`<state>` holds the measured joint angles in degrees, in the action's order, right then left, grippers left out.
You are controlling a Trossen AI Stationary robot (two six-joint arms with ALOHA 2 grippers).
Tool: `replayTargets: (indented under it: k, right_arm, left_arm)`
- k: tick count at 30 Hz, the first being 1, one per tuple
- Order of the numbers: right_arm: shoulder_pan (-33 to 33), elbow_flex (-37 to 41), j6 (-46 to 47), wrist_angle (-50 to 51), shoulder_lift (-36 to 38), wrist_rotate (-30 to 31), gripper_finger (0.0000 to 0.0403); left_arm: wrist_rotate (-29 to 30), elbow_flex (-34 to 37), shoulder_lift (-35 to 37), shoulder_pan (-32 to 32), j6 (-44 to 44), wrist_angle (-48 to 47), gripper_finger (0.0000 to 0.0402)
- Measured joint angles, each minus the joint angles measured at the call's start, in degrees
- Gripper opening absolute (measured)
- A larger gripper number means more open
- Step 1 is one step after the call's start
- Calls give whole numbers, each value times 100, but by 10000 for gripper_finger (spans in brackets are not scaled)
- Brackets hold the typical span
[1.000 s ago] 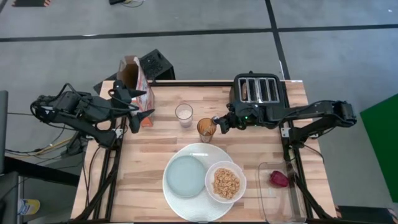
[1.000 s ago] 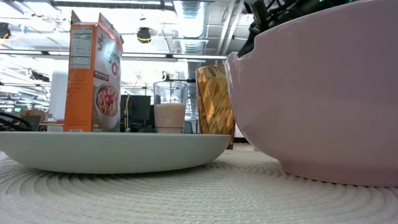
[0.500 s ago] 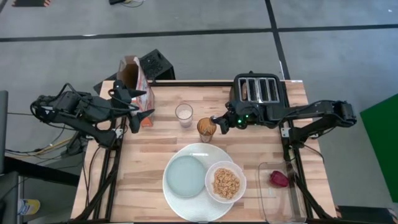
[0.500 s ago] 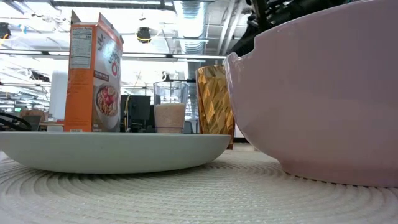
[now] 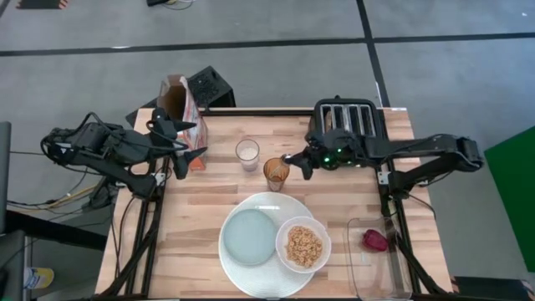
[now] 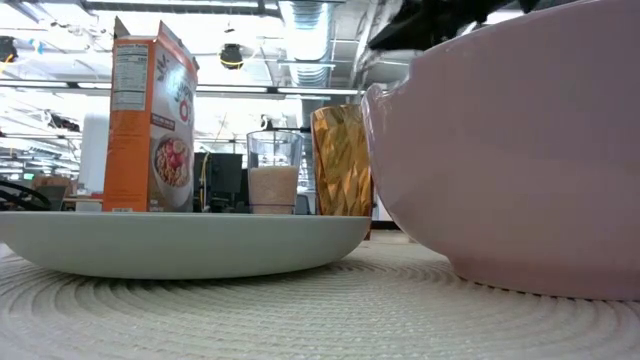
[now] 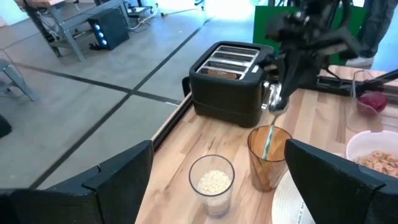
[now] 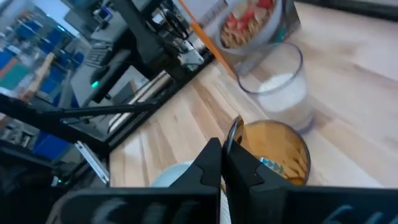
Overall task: Arrange a breakfast setting
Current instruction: Put the blue patterned spoon to the left of the gray plate
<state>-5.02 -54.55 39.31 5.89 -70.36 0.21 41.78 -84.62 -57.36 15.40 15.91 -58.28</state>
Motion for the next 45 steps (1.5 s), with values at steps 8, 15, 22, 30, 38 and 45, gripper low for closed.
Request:
replayTargets:
  k: [8, 15, 22, 30, 38, 45]
  right_arm:
    - [8, -65, -182, 195, 682, -10, 22]
    - [15, -65, -393, 214, 1287, -197, 22]
    - [152, -65, -659, 75, 1688, -361, 22]
    - [546, -65, -1156, -463, 1506, -593, 22]
    - [990, -63, -1300, -983, 998, -645, 22]
    - [1294, -63, -1300, -1629, 559, -645, 22]
  left_arm:
    - [-400, 0, 0, -2, -25, -24, 350]
    - [-788, 0, -202, -2, 176, -29, 350]
    - [-1408, 0, -658, -2, 243, -26, 350]
    - [-1770, 4, -1250, -2, 234, 264, 350]
    - [-2183, 7, -1805, -2, 106, 667, 350]
    - [-2300, 9, -2207, -2, 122, 1006, 350]
